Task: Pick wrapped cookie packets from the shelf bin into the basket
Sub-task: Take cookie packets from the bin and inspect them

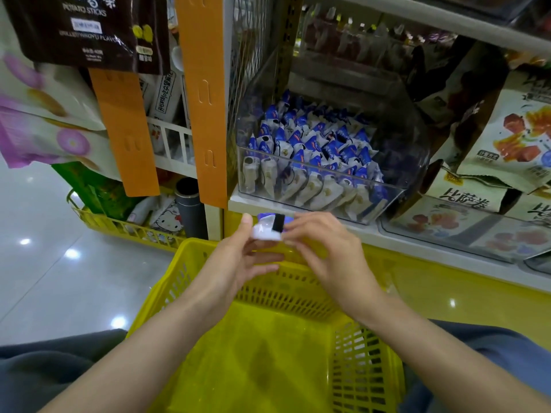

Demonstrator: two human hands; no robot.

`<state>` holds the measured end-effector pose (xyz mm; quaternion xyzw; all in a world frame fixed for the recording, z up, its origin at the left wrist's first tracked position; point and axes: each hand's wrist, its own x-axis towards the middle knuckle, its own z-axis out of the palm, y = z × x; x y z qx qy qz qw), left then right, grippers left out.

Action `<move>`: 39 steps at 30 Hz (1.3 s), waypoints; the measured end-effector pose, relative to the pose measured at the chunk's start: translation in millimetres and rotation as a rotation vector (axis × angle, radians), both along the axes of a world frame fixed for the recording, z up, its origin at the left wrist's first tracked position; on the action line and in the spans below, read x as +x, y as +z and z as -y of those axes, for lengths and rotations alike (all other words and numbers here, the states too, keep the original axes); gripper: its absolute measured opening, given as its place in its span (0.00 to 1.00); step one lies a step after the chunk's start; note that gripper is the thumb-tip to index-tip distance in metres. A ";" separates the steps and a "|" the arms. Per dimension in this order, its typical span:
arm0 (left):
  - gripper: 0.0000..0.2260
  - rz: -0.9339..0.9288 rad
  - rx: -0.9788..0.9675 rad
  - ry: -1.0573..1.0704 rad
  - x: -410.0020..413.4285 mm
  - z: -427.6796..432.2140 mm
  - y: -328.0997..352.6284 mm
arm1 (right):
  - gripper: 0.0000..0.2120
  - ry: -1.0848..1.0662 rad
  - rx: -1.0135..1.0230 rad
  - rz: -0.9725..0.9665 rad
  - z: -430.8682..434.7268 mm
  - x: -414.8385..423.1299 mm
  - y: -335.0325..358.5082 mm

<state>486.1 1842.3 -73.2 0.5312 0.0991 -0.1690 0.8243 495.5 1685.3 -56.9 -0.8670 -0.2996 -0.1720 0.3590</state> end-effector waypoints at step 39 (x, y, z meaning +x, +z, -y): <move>0.04 0.529 0.708 0.000 -10.7 -5.1 -6.3 | 0.10 0.001 0.343 -0.739 -13.5 -9.4 -9.8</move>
